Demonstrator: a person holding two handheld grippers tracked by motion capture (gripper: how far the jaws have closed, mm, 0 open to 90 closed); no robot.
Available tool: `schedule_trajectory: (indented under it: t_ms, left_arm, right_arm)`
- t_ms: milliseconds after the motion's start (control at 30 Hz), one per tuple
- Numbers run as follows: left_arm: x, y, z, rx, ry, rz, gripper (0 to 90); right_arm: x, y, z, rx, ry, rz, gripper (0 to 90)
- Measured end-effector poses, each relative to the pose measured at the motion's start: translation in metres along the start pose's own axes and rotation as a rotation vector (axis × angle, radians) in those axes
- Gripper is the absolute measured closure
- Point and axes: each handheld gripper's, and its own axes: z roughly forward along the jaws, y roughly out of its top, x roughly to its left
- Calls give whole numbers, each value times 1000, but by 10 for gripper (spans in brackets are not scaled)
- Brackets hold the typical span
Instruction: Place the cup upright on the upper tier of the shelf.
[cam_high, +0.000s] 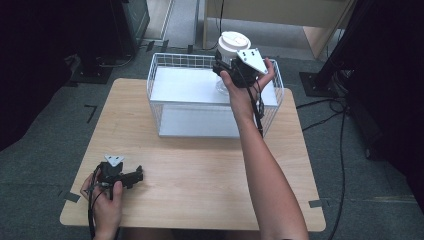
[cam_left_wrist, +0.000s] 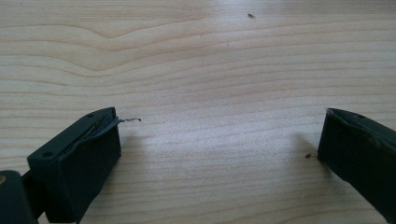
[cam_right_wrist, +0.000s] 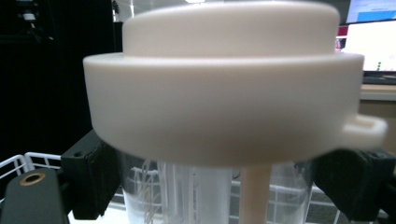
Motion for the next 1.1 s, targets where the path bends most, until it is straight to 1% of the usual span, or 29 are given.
schedule_trajectory:
  t_ms: [67,100,167,200,267,333,367,500,667,867,967,1100]
  left_arm:
    - [0,0,0,0,0,0,0]
    - [0,0,0,-1,0,0,0]
    - [0,0,0,-1,1,0,0]
    - [0,0,0,-1,1,0,0]
    - [0,0,0,-1,0,-2,0]
    - [0,0,0,-1,0,-1,0]
    - [0,0,0,-1,0,-2,0]
    - [0,0,0,0,0,-1,0]
    - [0,0,0,2,0,1,0]
    - [0,0,0,0,0,0,0]
    - [0,0,0,0,0,2,0]
    - [0,0,0,0,0,1,0]
  right_arm:
    - [-2,-2,-2,7,3,1,89]
    - [-2,-4,-3,15,4,-6,76]
    - [-4,-9,-5,29,5,-15,18]
    - [-6,-11,-6,35,15,-9,0]
    - [-9,-14,-7,48,29,7,0]
    - [-11,-17,-10,61,28,8,0]
    - [-12,-20,-11,68,36,13,0]
    - [-16,-28,-19,72,44,17,0]
    - [-21,-39,-31,76,57,7,0]
    - [-23,-53,-50,77,73,-32,0]
    - [-25,-58,-60,75,79,-35,0]
    - [-25,-62,-75,72,106,-34,0]
